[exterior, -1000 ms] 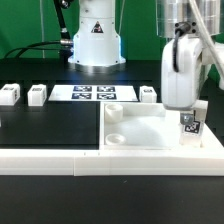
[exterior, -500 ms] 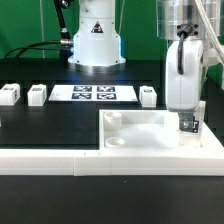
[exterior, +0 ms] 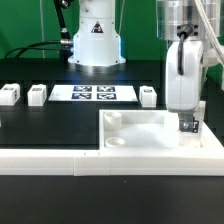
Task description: Assemble square table
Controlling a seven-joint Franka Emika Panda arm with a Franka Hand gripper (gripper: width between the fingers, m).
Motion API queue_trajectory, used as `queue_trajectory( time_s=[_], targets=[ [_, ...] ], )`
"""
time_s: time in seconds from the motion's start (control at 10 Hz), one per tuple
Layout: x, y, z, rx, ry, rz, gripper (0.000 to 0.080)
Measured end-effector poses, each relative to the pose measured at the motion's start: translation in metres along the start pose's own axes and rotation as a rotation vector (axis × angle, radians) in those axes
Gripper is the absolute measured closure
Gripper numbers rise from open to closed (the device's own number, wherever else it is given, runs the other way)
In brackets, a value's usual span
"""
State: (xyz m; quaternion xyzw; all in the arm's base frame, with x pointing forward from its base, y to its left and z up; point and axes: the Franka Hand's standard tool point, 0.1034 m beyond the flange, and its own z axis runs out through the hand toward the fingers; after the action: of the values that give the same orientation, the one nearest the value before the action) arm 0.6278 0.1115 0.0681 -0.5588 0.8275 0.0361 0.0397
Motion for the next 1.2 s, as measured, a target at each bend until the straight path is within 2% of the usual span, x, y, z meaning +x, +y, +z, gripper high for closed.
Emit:
queue_trajectory(
  time_s=[0.5, 0.7, 0.8, 0.9, 1.2],
  targets=[
    [-0.001, 0.0, -0.001, 0.002, -0.002, -0.036, 0.015],
    [0.0, 0.013, -0.024, 0.015, -0.034, -0.119, 0.015],
    [0.002, 0.023, -0.033, 0.013, -0.038, -0.225, 0.015],
    [0.001, 0.028, -0.037, -0.009, -0.036, -0.321, 0.015],
    [0.003, 0.027, -0.032, -0.004, -0.031, -0.503, 0.015]
  ],
)
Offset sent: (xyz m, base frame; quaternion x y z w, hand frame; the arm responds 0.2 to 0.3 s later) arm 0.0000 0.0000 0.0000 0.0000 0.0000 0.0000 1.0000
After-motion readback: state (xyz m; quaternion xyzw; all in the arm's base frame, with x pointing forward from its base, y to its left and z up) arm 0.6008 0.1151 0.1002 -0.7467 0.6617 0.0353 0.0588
